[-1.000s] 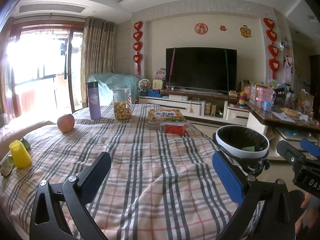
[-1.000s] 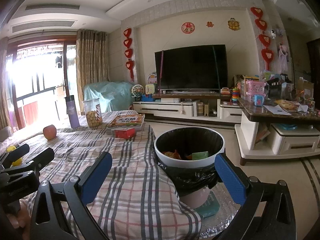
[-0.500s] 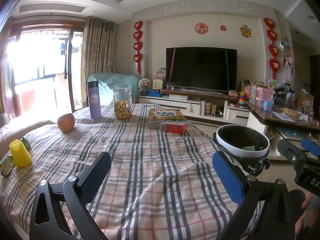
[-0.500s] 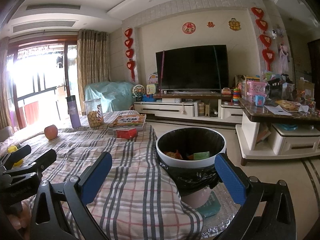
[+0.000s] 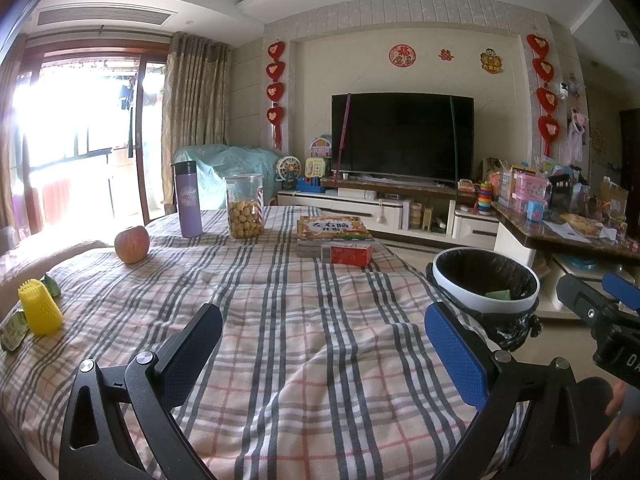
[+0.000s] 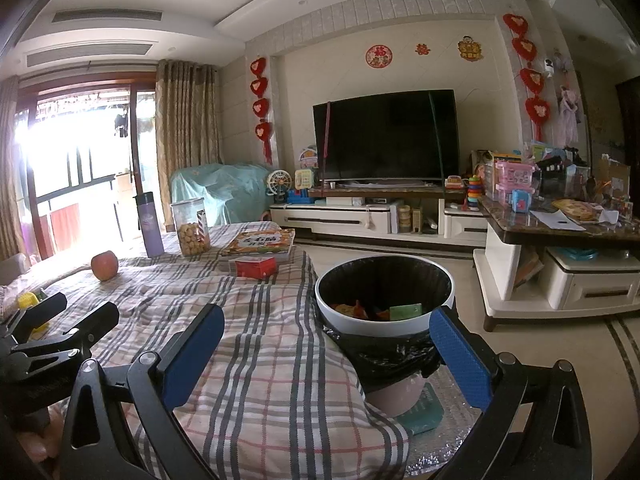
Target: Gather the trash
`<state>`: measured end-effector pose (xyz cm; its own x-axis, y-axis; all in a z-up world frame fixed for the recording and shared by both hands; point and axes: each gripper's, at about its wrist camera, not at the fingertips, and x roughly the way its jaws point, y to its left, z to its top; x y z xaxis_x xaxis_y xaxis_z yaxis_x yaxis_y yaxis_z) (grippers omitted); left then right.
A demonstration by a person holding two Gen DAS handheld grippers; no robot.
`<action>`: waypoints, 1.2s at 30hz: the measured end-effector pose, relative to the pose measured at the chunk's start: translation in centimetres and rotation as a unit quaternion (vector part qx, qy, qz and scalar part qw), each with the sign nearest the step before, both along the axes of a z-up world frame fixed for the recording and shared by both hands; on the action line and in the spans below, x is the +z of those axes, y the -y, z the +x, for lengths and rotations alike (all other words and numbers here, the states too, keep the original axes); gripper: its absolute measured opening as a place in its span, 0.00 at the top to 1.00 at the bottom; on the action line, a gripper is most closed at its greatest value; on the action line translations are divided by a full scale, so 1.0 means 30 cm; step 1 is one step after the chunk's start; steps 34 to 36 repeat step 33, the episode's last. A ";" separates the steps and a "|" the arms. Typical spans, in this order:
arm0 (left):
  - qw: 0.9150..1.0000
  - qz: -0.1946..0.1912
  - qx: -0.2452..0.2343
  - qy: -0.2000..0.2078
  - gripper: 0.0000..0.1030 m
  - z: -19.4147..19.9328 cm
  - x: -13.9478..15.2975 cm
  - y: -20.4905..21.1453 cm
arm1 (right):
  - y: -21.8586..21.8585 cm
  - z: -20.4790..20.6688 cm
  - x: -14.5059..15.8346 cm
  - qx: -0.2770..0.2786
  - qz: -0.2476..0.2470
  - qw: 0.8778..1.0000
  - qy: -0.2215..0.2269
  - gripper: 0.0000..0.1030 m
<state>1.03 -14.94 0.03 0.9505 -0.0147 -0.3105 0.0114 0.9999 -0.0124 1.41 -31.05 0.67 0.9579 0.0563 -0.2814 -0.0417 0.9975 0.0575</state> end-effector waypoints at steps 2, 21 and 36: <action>1.000 0.001 0.001 -0.001 0.01 -0.001 -0.005 0.000 | 0.000 0.000 0.000 0.000 0.000 1.000 0.000 0.00; 1.000 -0.001 -0.005 -0.008 0.01 0.015 -0.022 -0.014 | -0.023 0.004 -0.005 0.004 0.010 1.000 -0.009 0.00; 1.000 -0.013 -0.010 -0.020 0.01 0.055 -0.011 -0.058 | -0.021 0.051 -0.008 0.015 0.026 0.999 -0.031 0.00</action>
